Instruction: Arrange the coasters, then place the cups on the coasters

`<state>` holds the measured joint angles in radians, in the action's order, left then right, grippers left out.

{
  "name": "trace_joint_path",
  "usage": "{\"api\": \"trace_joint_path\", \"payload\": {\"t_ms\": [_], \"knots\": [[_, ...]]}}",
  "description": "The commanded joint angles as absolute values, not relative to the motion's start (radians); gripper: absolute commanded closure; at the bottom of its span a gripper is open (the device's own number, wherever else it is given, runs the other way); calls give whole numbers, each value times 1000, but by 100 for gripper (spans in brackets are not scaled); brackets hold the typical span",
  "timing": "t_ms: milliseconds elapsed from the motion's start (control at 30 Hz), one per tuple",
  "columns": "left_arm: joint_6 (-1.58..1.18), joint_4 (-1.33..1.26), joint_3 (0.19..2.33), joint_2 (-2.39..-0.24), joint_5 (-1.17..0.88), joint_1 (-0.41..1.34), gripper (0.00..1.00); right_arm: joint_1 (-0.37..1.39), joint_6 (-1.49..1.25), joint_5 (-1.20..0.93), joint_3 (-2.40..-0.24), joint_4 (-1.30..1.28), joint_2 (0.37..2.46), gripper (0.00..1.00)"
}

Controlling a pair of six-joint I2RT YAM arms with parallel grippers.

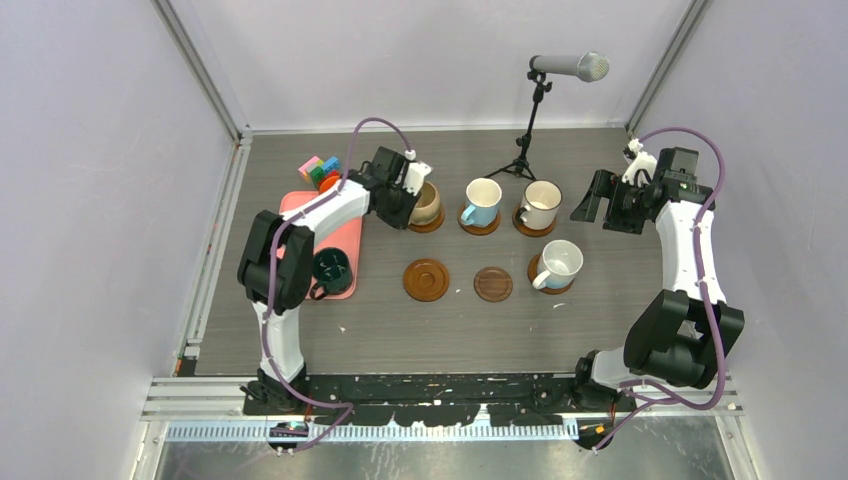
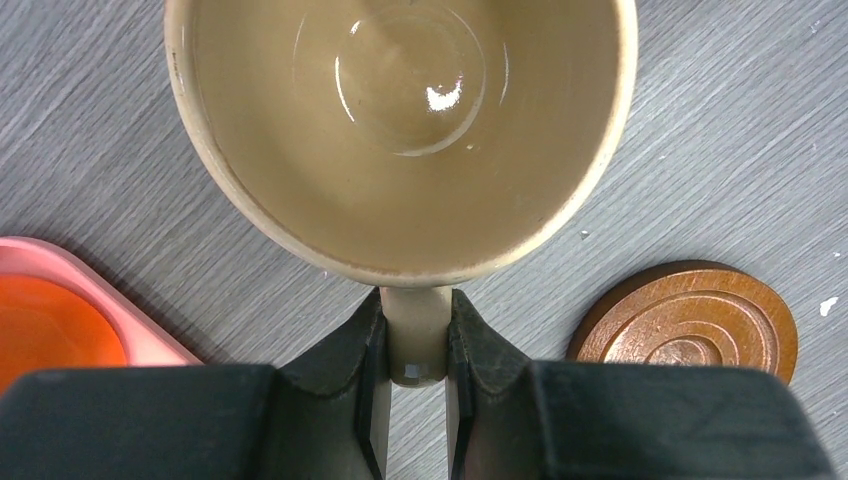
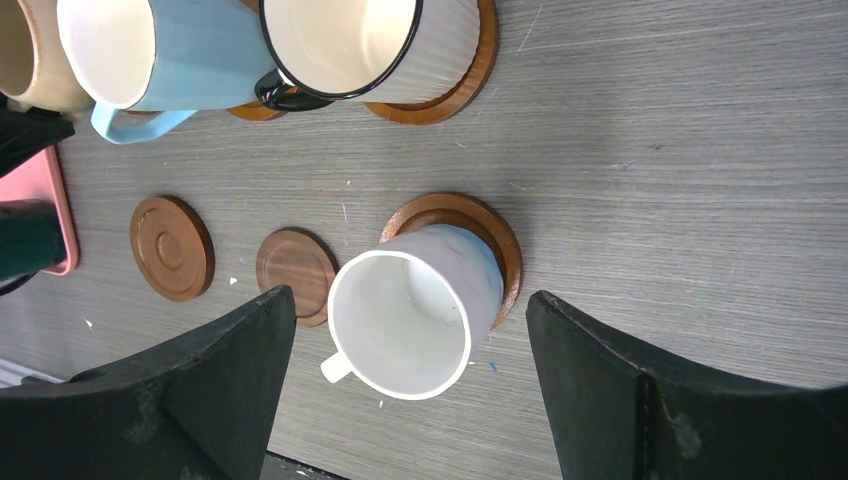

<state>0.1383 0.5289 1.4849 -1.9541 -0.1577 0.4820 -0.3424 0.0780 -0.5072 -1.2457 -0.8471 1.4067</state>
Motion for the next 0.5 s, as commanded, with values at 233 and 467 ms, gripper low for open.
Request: {"api": "trace_joint_path", "payload": {"t_ms": [233, 467], "knots": [[140, 615, 1495, -1919, -181, 480, 44, -348, 88, -524, -1257, -844, 1361, 10], [170, 664, 1501, -1838, -145, 479, 24, -348, 90, -524, -1259, -847, 1349, 10]]}}
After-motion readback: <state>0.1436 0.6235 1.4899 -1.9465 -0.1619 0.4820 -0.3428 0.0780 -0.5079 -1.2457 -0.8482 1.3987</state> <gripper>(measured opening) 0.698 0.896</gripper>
